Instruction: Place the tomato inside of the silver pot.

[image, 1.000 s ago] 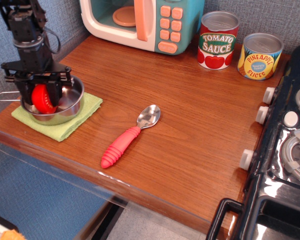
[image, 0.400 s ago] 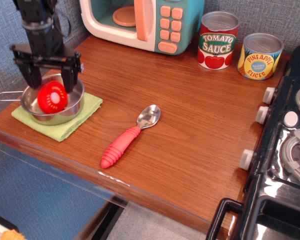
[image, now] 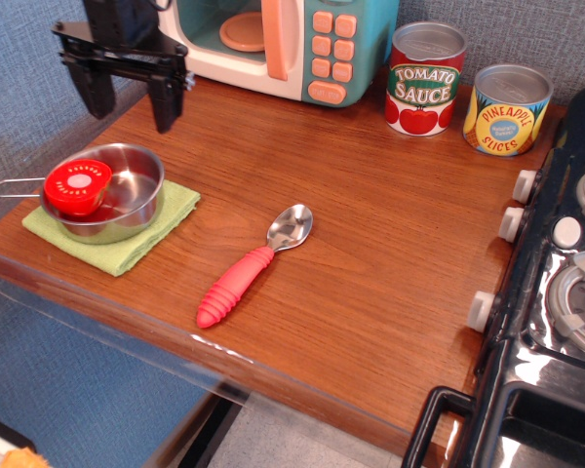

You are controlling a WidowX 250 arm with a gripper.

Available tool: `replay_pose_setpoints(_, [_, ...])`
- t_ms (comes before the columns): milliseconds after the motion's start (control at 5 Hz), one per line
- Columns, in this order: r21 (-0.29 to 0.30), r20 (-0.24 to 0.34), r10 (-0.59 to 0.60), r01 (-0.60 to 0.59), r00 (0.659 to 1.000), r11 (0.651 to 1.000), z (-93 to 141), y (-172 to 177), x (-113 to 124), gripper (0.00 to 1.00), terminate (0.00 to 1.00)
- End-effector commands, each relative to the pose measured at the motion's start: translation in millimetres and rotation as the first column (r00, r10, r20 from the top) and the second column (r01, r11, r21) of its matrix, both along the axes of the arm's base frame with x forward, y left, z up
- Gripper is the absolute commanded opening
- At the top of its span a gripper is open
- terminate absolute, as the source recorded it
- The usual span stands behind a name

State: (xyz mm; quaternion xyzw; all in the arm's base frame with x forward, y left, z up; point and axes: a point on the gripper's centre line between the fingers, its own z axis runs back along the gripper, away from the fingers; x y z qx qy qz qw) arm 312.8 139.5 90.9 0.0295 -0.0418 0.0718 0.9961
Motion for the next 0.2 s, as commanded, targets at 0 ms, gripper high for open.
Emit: replay_pose_setpoints(0, [0.007, 0.018, -0.016, 0.016, 1.0, 1.0, 6.8, -2.0, 4.6, 1.0, 1.0])
